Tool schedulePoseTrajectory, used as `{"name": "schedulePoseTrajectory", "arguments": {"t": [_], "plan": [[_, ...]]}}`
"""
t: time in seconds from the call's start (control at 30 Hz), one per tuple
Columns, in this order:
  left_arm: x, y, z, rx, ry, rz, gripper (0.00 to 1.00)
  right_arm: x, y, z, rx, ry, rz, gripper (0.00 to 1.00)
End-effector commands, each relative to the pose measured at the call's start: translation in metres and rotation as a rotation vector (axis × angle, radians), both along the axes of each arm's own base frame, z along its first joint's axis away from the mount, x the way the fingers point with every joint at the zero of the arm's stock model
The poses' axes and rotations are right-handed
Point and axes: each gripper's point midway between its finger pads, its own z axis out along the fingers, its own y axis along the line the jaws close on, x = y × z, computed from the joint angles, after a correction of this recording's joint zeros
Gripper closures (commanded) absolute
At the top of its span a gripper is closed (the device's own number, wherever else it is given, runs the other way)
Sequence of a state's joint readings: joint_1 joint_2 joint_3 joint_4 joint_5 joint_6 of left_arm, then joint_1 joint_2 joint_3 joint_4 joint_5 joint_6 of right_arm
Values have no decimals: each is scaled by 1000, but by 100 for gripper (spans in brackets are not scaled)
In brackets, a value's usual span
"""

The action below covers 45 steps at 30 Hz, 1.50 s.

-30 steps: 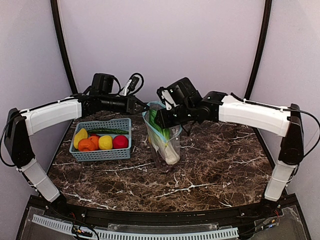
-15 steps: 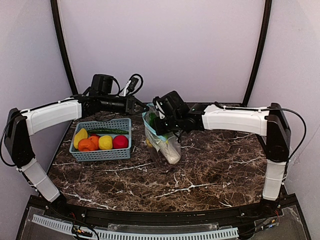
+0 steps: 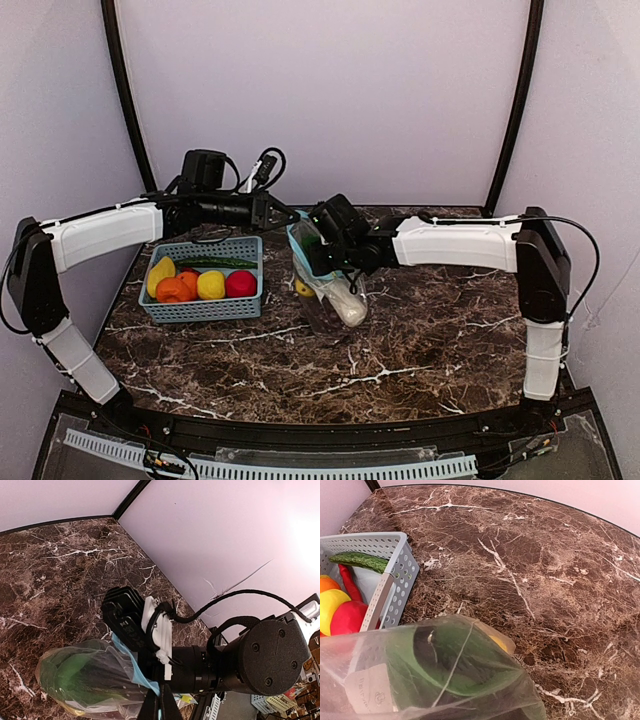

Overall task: Place the food in the zip-top bag and seal the zipper
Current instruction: Adjust the fake vegetable in the zipper food storage bag, then adjust the zipper food storage bag at the center of the board.

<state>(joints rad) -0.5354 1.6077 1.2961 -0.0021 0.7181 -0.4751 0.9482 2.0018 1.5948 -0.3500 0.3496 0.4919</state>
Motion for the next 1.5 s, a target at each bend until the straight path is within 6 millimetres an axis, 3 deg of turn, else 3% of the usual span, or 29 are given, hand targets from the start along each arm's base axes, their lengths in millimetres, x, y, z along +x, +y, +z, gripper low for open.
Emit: {"name": "schedulePoseTrajectory", "arguments": {"t": [0.0, 0.2, 0.4, 0.53, 0.77, 0.9, 1.03, 1.33, 1.47], "plan": [[-20, 6, 75, -127, -207, -46, 99, -8, -47, -51, -212, 120, -57, 74], [3, 16, 31, 37, -148, 66, 99, -24, -17, 13, -46, 98, 119, 60], [14, 21, 8, 113, -111, 108, 99, -65, 3, 87, 166, 103, 352, 38], [15, 21, 3, 124, -99, 111, 99, -87, -3, 119, 235, 100, 422, 31], [16, 22, 1, 135, -102, 113, 99, -93, -28, 151, 237, 35, 381, 24], [15, 21, 1, 133, -100, 107, 99, -81, -43, 146, 182, 21, 291, 24], [14, 21, 3, 129, -106, 104, 99, -74, -50, 124, 125, 62, 216, 31], [13, 21, 5, 126, -108, 96, 99, -74, -36, 101, 122, 130, 232, 58], [13, 21, 5, 129, -112, 96, 99, -72, -32, 100, 128, 135, 239, 75]]}}
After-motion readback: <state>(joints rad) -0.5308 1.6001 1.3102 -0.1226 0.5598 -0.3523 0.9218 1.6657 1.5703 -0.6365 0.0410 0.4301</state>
